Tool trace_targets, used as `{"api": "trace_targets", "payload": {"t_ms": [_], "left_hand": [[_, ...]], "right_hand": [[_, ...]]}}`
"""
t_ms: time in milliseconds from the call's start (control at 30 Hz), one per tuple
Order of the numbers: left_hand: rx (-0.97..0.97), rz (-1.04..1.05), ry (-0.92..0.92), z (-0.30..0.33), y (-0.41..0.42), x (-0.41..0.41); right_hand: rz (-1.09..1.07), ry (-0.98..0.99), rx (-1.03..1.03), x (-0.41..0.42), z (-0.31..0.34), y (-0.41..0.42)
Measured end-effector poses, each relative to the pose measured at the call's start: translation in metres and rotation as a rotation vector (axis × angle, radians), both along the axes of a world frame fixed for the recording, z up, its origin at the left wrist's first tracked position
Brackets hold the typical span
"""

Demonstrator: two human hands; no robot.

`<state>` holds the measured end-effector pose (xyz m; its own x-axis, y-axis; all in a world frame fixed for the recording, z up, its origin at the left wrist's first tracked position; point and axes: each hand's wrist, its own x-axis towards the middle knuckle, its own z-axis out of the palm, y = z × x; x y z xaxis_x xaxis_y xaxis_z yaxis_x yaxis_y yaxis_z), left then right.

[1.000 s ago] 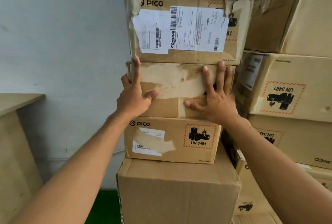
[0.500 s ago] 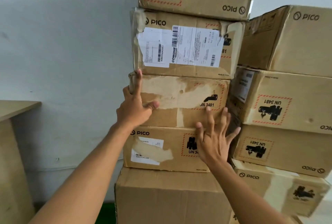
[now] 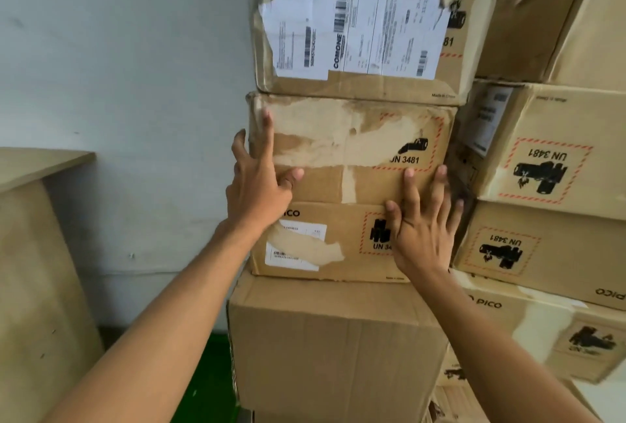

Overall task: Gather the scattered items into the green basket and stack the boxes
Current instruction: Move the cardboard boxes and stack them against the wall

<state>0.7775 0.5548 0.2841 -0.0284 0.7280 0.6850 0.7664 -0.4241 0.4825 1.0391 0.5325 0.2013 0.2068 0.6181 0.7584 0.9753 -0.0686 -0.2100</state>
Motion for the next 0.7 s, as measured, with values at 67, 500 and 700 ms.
{"api": "trace_targets", "payload": {"t_ms": [67,500,700], "left_hand": [[-0.033,0.047,0.095,-0.027,-0.013,-0.002],[-0.077,0.238,0.315,-0.195,-0.045,0.011],[-0.047,0.288,0.291,-0.204,-0.032,0.025]], "right_hand": [[0.031,0.012,-0.029,-0.004,-0.001,-0.010],[0.032,-0.161,0.007,-0.012,-0.121,-0.057],[0.024,-0.181,0.087,0.004,-0.124,-0.033]]}}
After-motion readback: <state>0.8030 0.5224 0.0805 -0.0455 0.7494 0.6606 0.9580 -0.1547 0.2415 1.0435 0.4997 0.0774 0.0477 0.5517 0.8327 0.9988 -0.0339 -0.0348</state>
